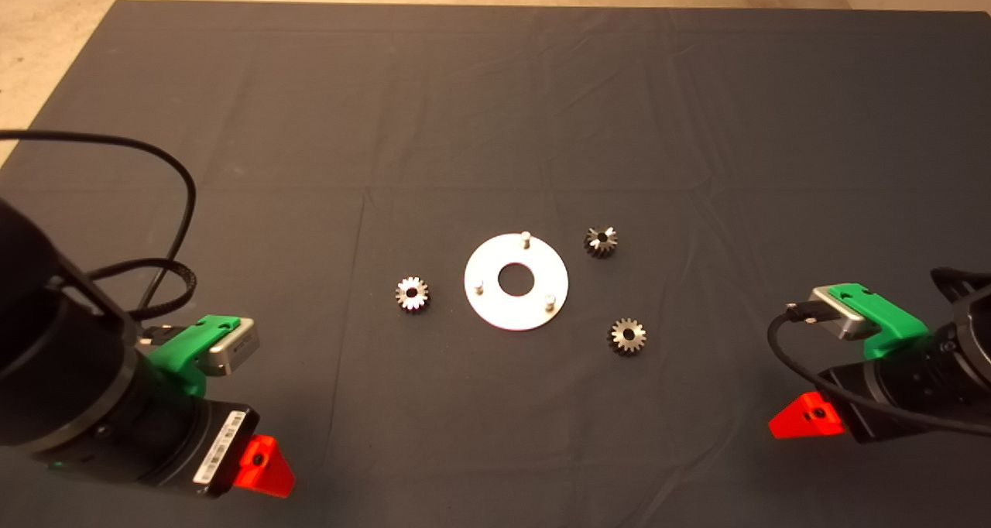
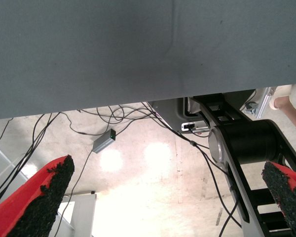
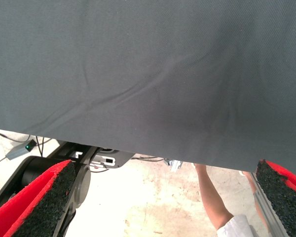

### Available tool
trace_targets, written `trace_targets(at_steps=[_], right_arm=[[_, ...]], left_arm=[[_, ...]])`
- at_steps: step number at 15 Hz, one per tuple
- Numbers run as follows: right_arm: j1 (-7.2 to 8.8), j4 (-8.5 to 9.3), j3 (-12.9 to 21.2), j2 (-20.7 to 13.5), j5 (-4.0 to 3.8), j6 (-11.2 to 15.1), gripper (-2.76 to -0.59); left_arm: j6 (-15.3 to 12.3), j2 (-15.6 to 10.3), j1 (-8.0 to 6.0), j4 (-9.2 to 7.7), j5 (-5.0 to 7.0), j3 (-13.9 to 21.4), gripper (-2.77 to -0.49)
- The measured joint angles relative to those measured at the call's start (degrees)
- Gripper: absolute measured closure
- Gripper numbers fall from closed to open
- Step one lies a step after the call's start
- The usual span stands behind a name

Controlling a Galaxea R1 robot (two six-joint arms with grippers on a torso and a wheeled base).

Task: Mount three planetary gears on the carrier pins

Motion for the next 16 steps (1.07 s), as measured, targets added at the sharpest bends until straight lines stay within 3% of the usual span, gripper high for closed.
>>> trace_targets(at_steps=[3,5,6,7,9,11,13,14,16], right_arm=[[-0.01,0.01,0.00,0.00,0.04,0.04,-2.73],[-0.01,0.06,0.00,0.00,0.00,0.04,-2.73],[-0.01,0.05,0.00,0.02,0.04,0.03,-2.73],[-0.01,0.06,0.00,0.00,0.00,0.03,-2.73],[-0.01,0.06,0.00,0.02,0.00,0.02,-2.73],[-0.01,0.06,0.00,0.05,0.02,0.02,-2.73],[0.00,0.06,0.00,0.02,0.02,0.02,-2.73],[0.00,0.06,0.00,0.09,0.02,0.02,-2.73],[-0.01,0.07,0.00,0.00,-0.11,0.03,-2.73]], left_arm=[[-0.05,0.16,0.00,0.02,-0.31,0.00,-2.75],[-0.16,1.31,0.01,0.55,-2.88,-0.71,-2.75],[-0.35,1.76,0.01,1.46,-3.90,-2.25,-2.75],[-0.43,1.90,0.01,3.74,-4.22,-4.21,-2.75],[-0.43,3.27,0.01,6.20,-4.28,-8.51,-2.75],[-0.43,8.20,0.22,7.75,-4.19,-12.07,-2.75],[-0.40,16.55,1.52,8.80,-4.39,-15.74,-2.75],[-0.40,20.20,2.10,9.62,-5.03,-17.51,-2.75],[-0.40,23.75,3.10,11.15,-5.74,-21.56,-2.75]])
